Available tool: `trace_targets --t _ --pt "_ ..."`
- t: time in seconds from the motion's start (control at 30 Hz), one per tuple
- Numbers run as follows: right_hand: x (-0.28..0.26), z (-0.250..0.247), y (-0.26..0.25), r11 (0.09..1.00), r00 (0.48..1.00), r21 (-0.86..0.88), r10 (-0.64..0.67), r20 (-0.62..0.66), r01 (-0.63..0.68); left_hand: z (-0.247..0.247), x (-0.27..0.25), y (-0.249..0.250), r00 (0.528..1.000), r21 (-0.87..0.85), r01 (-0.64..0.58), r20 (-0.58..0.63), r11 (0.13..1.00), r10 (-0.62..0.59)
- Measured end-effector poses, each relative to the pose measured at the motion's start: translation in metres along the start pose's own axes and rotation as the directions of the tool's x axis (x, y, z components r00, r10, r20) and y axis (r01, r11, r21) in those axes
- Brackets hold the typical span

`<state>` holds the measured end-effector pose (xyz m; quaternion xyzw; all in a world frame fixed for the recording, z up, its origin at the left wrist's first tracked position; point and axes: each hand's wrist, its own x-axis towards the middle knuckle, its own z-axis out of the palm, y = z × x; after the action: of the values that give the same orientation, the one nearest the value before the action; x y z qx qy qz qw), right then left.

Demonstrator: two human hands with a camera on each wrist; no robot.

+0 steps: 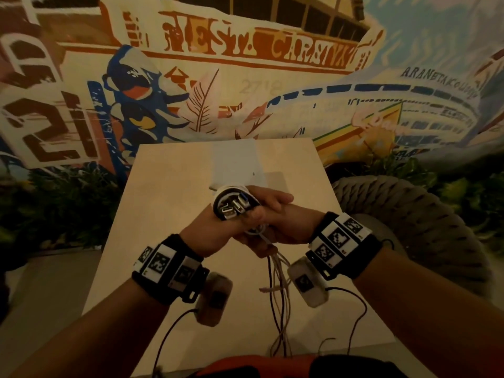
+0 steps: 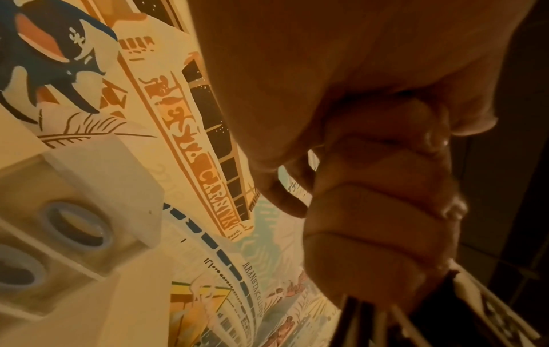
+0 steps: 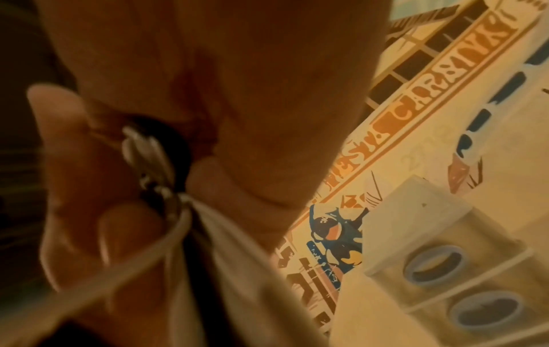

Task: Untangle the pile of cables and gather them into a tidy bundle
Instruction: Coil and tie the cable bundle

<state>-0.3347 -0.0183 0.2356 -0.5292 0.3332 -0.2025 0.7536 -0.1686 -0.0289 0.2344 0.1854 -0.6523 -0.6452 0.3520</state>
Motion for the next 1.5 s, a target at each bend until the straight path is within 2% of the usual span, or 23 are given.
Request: trace_targets --t 0.07,0.1,0.17,0.2,0.27,0.33,0.4,0.5,0.6,0.63,0.7,0.73,0.77,0.83,0.9,0.97,1.1,1.2,1.3,1.37,1.43,1.5 --pt "-0.003 -0.002 0.004 0.999 1.0 -0.05 -0.021 -0.002 0.021 0.001 0.0 -0.001 1.0 0.021 -0.021 -0.021 1.0 0.021" --pt "-0.005 -0.004 0.007 0.991 1.0 -0.135 -0.016 -0.007 0.015 0.001 0.0 -0.002 0.999 -0.002 -0.039 -0.034 0.999 0.039" --pt "-0.01 -0.004 0.016 0.934 1.0 -0.356 0.005 -0.024 -0.013 -0.005 0.002 -0.001 0.994 -0.102 -0.065 -0.097 0.993 0.055" --pt "-0.011 -0.004 0.022 0.919 0.998 -0.391 0.035 -0.045 -0.05 -0.01 0.003 0.001 0.988 -0.164 -0.071 -0.145 0.984 0.047" --pt "-0.015 -0.003 0.032 0.934 0.989 -0.338 0.08 -0.121 -0.117 -0.019 0.004 0.003 0.975 -0.23 -0.078 -0.221 0.97 0.026" --pt "-0.02 -0.005 0.034 0.944 0.981 -0.306 0.069 -0.183 -0.124 -0.025 0.002 0.002 0.965 -0.252 -0.088 -0.263 0.964 0.019" --pt "-0.024 -0.008 0.031 0.942 0.975 -0.312 0.058 -0.212 -0.124 -0.026 0.0 -0.001 0.953 -0.189 -0.063 -0.302 0.98 0.003" --pt "-0.026 -0.013 0.031 0.914 0.958 -0.358 0.091 -0.271 -0.188 -0.022 -0.002 -0.002 0.939 0.164 0.062 -0.343 0.985 -0.002" --pt "-0.022 -0.017 0.032 0.927 0.937 -0.289 0.143 -0.319 -0.24 -0.023 -0.004 -0.006 0.963 0.512 0.146 -0.27 0.847 -0.003" --pt "-0.021 -0.018 0.031 0.933 0.929 -0.256 0.16 -0.334 -0.253 -0.025 -0.005 -0.007 0.976 0.638 0.131 -0.215 0.759 0.012" --pt "-0.02 -0.02 0.029 0.94 0.918 -0.212 0.181 -0.354 -0.267 -0.023 -0.004 -0.005 0.993 0.844 0.075 -0.112 0.531 0.039" --pt "-0.019 -0.022 0.029 0.94 0.914 -0.203 0.189 -0.358 -0.273 -0.021 -0.004 -0.002 0.997 0.895 0.057 -0.075 0.443 0.025" --pt "-0.018 -0.023 0.028 0.937 0.911 -0.204 0.198 -0.361 -0.284 -0.02 -0.003 0.001 0.998 0.918 0.054 -0.055 0.393 -0.008" --pt "-0.016 -0.024 0.026 0.92 0.9 -0.226 0.22 -0.375 -0.319 -0.017 -0.002 0.006 0.993 0.933 0.064 -0.025 0.354 -0.112" --pt "-0.013 -0.023 0.023 0.912 0.89 -0.225 0.239 -0.389 -0.343 -0.015 -0.001 0.007 0.971 0.957 0.068 0.001 0.281 -0.239" --pt "-0.01 -0.021 0.02 0.912 0.882 -0.206 0.252 -0.399 -0.354 -0.015 0.001 0.006 0.95 0.975 0.054 0.016 0.216 -0.312" --pt "-0.005 -0.022 0.018 0.908 0.882 -0.215 0.257 -0.394 -0.361 -0.016 0.004 -0.013 0.929 0.992 0.023 0.024 0.124 -0.37" --pt "-0.001 -0.026 0.015 0.9 0.9 -0.197 0.326 -0.291 -0.39 -0.018 0.003 -0.025 0.908 0.998 0.023 0.007 0.065 -0.42" --pt "0.002 -0.019 0.003 0.758 0.889 -0.464 0.386 -0.248 -0.459 -0.016 0.002 -0.026 0.91 0.997 0.024 0.007 0.069 -0.414" --pt "0.005 -0.019 -0.002 0.663 0.899 -0.611 0.366 -0.239 -0.432 -0.01 0.003 -0.026 0.899 0.998 0.007 0.021 0.062 -0.438" --pt "0.008 -0.018 -0.003 0.59 0.888 -0.673 0.384 -0.253 -0.446 -0.004 0.008 -0.027 0.88 0.999 -0.03 0.017 -0.02 -0.475" --pt "0.013 -0.016 -0.001 0.53 0.868 -0.696 0.393 -0.305 -0.485 0.0 0.012 -0.027 0.874 0.997 -0.052 0.019 -0.055 -0.486"
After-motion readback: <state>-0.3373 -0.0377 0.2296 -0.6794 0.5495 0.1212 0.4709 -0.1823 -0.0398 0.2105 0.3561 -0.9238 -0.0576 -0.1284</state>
